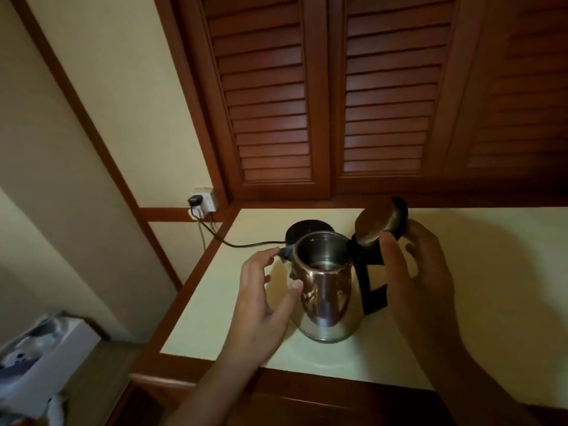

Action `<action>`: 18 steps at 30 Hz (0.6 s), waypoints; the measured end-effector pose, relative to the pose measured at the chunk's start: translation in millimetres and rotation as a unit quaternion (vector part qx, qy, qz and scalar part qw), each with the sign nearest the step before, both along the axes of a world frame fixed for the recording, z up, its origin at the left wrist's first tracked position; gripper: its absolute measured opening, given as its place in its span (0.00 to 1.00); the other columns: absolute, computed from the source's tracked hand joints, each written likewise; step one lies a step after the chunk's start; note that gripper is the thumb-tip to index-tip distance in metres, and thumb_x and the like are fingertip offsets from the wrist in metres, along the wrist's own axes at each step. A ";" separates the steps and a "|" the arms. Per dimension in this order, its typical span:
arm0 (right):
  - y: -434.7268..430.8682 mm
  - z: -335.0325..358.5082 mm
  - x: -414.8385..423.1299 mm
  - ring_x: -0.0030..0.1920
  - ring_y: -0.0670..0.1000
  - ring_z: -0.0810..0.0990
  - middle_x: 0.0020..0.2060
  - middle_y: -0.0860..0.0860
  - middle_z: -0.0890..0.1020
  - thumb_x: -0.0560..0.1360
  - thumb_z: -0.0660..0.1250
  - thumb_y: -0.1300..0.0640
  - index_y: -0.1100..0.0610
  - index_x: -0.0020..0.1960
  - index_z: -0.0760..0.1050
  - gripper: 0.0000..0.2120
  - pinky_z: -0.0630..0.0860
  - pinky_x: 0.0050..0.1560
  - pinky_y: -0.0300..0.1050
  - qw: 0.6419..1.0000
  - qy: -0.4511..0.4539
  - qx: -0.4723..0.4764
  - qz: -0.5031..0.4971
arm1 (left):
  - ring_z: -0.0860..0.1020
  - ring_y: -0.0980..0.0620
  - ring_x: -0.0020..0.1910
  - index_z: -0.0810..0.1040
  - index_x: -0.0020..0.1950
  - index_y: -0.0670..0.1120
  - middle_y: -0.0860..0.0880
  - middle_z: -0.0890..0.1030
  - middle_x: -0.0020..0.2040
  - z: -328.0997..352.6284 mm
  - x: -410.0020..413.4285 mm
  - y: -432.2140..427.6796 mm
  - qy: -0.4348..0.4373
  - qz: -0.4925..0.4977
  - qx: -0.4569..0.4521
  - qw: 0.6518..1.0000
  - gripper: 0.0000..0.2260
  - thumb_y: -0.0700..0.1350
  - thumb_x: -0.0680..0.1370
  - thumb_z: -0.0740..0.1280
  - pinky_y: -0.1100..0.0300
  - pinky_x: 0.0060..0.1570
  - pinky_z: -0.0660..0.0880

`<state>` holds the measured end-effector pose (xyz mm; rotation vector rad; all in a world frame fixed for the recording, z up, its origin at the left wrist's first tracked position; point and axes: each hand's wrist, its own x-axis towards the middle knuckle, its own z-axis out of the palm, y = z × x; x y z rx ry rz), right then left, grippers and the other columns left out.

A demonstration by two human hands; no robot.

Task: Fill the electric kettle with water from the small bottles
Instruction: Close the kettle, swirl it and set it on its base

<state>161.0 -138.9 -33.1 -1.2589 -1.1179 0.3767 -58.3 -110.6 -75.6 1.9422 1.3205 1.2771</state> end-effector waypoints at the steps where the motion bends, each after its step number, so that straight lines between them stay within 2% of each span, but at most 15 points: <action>1: 0.0 1.4 -2.8 0.61 0.30 0.72 0.62 0.40 0.77 0.80 0.63 0.45 0.47 0.68 0.73 0.17 0.66 0.55 0.23 1.000 -0.021 0.003 -0.013 | 0.68 0.66 0.73 0.63 0.70 0.72 0.76 0.66 0.67 -1.4 -1.8 2.3 -0.002 -0.009 0.001 1.000 0.23 0.59 0.79 0.68 0.63 0.70 0.69; 2: 0.0 3.3 -5.7 0.63 0.33 0.72 0.63 0.41 0.77 0.81 0.63 0.46 0.47 0.67 0.73 0.16 0.65 0.56 0.24 0.999 -0.038 0.005 -0.023 | 0.67 0.67 0.73 0.63 0.70 0.73 0.77 0.65 0.67 -3.4 -3.2 4.1 -0.003 -0.015 0.001 1.000 0.23 0.58 0.80 0.68 0.64 0.70 0.69; 5: 1.1 12.4 -17.3 0.62 0.31 0.71 0.63 0.43 0.76 0.81 0.65 0.50 0.46 0.65 0.74 0.13 0.64 0.56 0.20 0.995 -0.091 0.020 -0.035 | 0.66 0.69 0.72 0.63 0.69 0.75 0.77 0.65 0.67 -7.9 -8.4 5.5 -0.013 -0.029 -0.009 0.999 0.23 0.57 0.81 0.69 0.64 0.71 0.68; 8: 8.5 16.7 -27.5 0.67 0.41 0.71 0.66 0.45 0.75 0.80 0.66 0.46 0.50 0.64 0.77 0.15 0.62 0.62 0.23 0.978 -0.200 0.021 -0.050 | 0.66 0.69 0.72 0.62 0.70 0.73 0.70 0.67 0.70 -9.1 -16.2 4.6 -0.015 -0.048 -0.017 0.999 0.21 0.61 0.81 0.67 0.67 0.70 0.68; 10: 14.1 17.6 -31.9 0.69 0.48 0.69 0.68 0.47 0.73 0.78 0.66 0.44 0.52 0.64 0.78 0.19 0.64 0.67 0.34 0.961 -0.274 0.010 -0.042 | 0.66 0.69 0.72 0.62 0.71 0.71 0.65 0.67 0.72 -9.1 -21.5 3.9 -0.007 -0.052 -0.025 0.998 0.22 0.64 0.80 0.66 0.68 0.69 0.68; 13: 17.9 19.0 -39.6 0.72 0.55 0.68 0.69 0.51 0.74 0.76 0.67 0.45 0.53 0.62 0.80 0.18 0.68 0.70 0.59 0.923 -0.384 0.004 -0.025 | 0.67 0.69 0.72 0.63 0.74 0.67 0.64 0.67 0.72 -10.7 -27.4 4.7 -0.009 -0.046 -0.025 0.999 0.25 0.64 0.78 0.66 0.68 0.68 0.70; 14: 18.1 19.0 -42.0 0.73 0.57 0.68 0.70 0.52 0.74 0.75 0.67 0.45 0.53 0.61 0.81 0.18 0.67 0.70 0.63 0.909 -0.415 -0.007 -0.023 | 0.68 0.68 0.72 0.64 0.75 0.65 0.65 0.67 0.71 -11.8 -28.5 5.1 -0.012 -0.044 -0.022 0.999 0.26 0.64 0.78 0.67 0.67 0.68 0.71; 16: 18.3 18.4 -46.5 0.74 0.59 0.67 0.70 0.53 0.74 0.74 0.66 0.45 0.52 0.60 0.81 0.19 0.65 0.71 0.63 0.886 -0.461 -0.034 -0.023 | 0.69 0.67 0.72 0.66 0.75 0.62 0.67 0.68 0.69 -13.7 -31.0 6.3 -0.021 -0.044 -0.019 0.999 0.28 0.62 0.77 0.68 0.66 0.68 0.73; 18: 18.6 17.3 -50.7 0.74 0.59 0.67 0.70 0.53 0.75 0.73 0.66 0.45 0.52 0.59 0.82 0.18 0.65 0.71 0.64 0.872 -0.485 -0.057 -0.026 | 0.70 0.66 0.72 0.64 0.75 0.64 0.70 0.67 0.69 -14.3 -32.5 8.2 -0.025 -0.051 -0.019 0.998 0.27 0.62 0.77 0.68 0.67 0.67 0.73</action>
